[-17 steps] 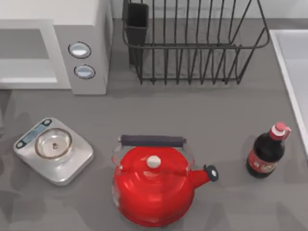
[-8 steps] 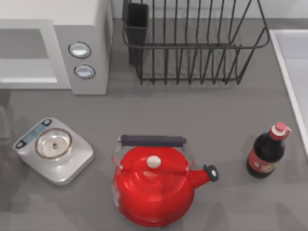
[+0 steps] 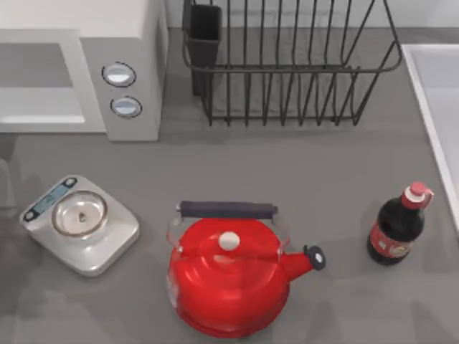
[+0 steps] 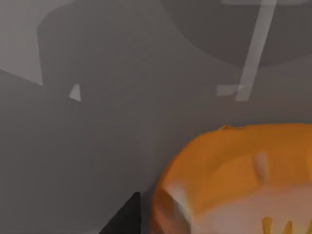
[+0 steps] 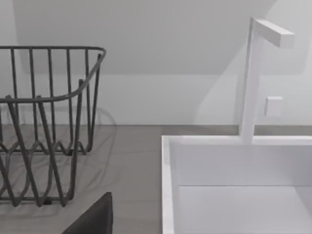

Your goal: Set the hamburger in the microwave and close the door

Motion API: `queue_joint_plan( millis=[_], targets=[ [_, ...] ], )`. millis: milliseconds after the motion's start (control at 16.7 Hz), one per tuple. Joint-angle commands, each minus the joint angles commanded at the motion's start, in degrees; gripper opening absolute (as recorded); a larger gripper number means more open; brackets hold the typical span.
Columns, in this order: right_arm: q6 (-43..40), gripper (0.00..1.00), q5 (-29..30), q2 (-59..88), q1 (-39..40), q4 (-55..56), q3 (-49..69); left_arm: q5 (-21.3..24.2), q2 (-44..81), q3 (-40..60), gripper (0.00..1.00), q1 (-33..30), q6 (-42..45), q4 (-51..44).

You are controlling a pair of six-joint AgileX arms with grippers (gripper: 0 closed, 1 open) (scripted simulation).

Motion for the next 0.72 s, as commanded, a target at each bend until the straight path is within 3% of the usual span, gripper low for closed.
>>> queue_joint_plan(
  millis=[420, 720],
  targets=[
    [0.0, 1.0, 0.0, 0.0, 0.0, 0.0, 0.0, 0.0, 0.0, 0.0, 0.02, 0.0, 0.0, 0.0],
    [0.0, 1.0, 0.0, 0.0, 0.0, 0.0, 0.0, 0.0, 0.0, 0.0, 0.0, 0.0, 0.0, 0.0]
  ],
)
